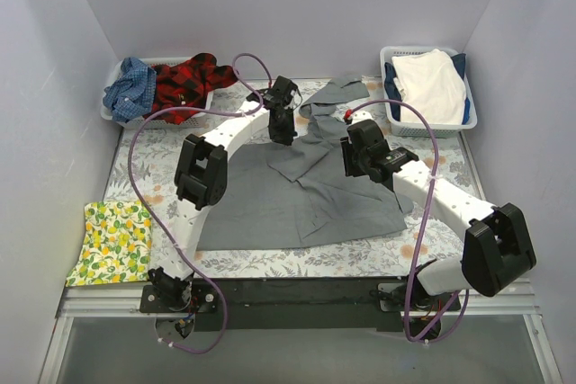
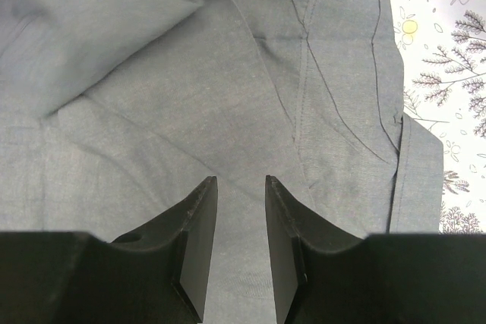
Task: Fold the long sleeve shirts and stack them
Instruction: Fold the shirt
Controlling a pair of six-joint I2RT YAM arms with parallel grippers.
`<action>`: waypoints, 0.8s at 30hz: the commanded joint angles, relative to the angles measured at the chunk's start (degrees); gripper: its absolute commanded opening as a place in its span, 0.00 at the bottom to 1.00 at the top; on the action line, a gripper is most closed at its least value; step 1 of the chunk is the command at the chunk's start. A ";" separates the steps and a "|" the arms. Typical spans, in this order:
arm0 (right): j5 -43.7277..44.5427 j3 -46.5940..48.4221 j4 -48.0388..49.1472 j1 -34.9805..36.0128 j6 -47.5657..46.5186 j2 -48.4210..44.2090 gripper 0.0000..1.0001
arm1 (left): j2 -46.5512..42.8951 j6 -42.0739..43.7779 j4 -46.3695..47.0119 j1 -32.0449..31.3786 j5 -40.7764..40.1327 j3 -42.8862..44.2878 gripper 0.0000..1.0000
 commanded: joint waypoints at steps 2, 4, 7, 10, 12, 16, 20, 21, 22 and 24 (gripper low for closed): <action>0.81 2.95 0.23 -2.10 0.74 1.02 0.40 | -19.65 0.41 1.00 -0.59 2.10 -11.99 0.00; 0.28 3.56 0.32 -3.24 0.74 1.55 0.40 | -23.98 -0.30 1.18 -0.68 1.22 -16.32 0.00; -0.69 4.26 0.23 -4.65 0.74 2.60 0.40 | -30.93 -1.53 -0.05 -0.94 -1.85 -22.92 0.00; -1.65 5.23 0.32 -5.44 0.65 3.83 0.39 | -37.26 -2.32 -1.71 -1.12 -3.87 -28.37 0.00; -2.27 5.67 0.23 -5.79 0.39 4.62 0.39 | -40.68 -2.94 -3.99 -1.29 -6.15 -31.44 0.00; -3.85 6.20 0.32 -6.06 0.83 5.68 0.39 | -45.34 -4.69 -5.94 -1.91 -9.75 -37.85 0.00; -5.60 6.03 0.76 -6.14 1.62 6.38 0.39 | -48.78 -7.24 -7.25 -4.10 -15.99 -42.97 0.00; -5.96 5.94 1.11 -6.14 1.62 6.56 0.39 | -49.40 -7.59 -7.95 -4.63 -17.84 -43.67 0.00; -6.66 5.85 1.28 -6.14 1.71 6.91 0.39 | -50.01 -8.56 -8.74 -5.07 -19.68 -44.20 0.00; -9.12 5.76 1.98 -6.14 1.62 7.52 0.39 | -52.12 -10.23 -9.45 -6.13 -24.35 -46.40 0.00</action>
